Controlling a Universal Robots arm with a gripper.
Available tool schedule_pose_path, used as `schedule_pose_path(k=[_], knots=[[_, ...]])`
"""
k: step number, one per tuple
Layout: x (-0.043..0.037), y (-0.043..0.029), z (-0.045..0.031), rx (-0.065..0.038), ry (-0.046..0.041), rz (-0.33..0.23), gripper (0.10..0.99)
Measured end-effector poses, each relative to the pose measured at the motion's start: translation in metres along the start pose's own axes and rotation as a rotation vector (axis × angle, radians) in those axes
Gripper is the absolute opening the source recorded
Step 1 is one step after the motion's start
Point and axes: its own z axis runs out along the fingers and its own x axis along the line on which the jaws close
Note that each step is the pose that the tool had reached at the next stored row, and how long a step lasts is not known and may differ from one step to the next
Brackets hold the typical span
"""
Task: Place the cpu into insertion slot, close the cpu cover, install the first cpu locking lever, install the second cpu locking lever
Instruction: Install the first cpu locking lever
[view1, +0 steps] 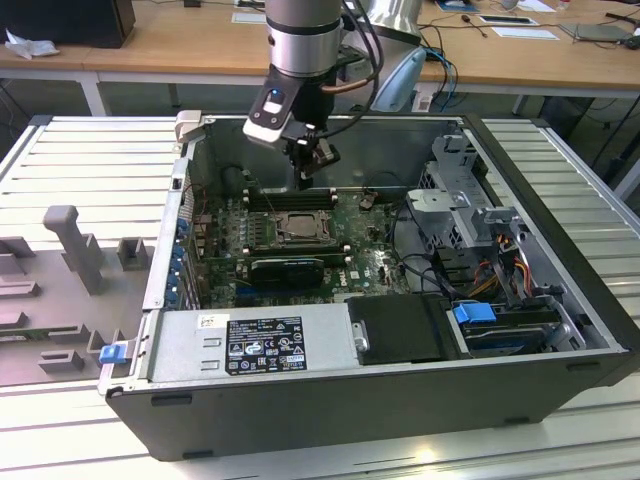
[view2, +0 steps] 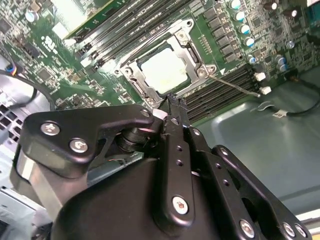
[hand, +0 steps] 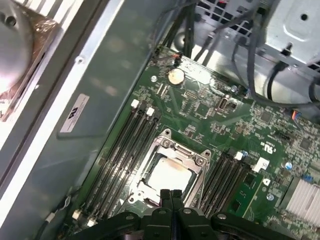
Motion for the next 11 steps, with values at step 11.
schedule_pose_path(k=[11], knots=[[0.0000,0.0000,0.0000,0.003,0.0091,-0.145,0.106]])
